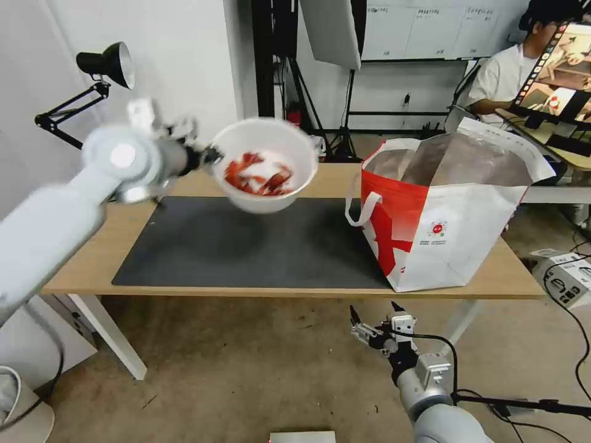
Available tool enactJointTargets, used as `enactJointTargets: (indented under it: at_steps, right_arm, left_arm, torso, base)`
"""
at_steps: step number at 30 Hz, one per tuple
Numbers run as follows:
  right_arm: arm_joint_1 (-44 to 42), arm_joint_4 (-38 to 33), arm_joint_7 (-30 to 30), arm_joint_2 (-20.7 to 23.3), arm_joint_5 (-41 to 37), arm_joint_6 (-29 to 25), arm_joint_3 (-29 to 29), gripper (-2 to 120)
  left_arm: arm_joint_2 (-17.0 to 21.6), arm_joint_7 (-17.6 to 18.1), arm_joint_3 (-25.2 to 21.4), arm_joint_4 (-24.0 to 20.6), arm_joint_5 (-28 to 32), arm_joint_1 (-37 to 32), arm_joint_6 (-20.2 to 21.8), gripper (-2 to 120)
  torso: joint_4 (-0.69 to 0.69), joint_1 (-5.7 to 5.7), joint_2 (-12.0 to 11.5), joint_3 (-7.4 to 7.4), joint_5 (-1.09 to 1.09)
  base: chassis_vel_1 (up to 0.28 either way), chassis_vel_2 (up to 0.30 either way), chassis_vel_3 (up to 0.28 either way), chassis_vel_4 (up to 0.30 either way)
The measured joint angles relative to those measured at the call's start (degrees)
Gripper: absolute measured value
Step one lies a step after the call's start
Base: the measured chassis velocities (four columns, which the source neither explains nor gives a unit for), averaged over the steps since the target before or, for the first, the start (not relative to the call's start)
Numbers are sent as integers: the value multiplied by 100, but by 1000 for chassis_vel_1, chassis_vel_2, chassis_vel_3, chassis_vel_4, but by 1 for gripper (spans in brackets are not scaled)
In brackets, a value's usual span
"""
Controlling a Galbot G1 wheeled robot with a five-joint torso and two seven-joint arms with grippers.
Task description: Pick up the trash from the table and place it into the takeout bag.
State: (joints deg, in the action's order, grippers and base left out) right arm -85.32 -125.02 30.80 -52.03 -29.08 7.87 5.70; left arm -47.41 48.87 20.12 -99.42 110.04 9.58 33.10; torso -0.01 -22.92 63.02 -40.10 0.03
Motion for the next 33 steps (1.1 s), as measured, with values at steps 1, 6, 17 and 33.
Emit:
enactJointTargets:
  at_steps: [1, 6, 17, 33]
  right_arm:
    - [0, 0, 1, 0, 0, 0, 0, 100]
    - [0, 0, 0, 0, 0, 0, 0, 100]
    - [0, 0, 0, 0, 0, 0, 0, 100]
    - [0, 0, 0, 0, 0, 0, 0, 100]
  left_arm:
    - [-232, 40, 153, 139, 67, 251, -9, 0]
    - [-1174, 72, 654, 780, 129, 1001, -75, 0]
    - [-2479, -103, 1138, 2033, -269, 1540, -82, 0]
    - [-3750, -302, 1785, 2559, -2034, 1100, -810, 0]
  torso:
    - [0, 0, 0, 0, -1]
    - [-2, -1, 0, -1, 1]
    - [2, 0, 0, -1, -3]
    - [0, 0, 0, 0, -2]
  base:
    - [0, 0, 0, 0]
    - [0, 0, 0, 0]
    - [0, 0, 0, 0]
    - [0, 0, 0, 0]
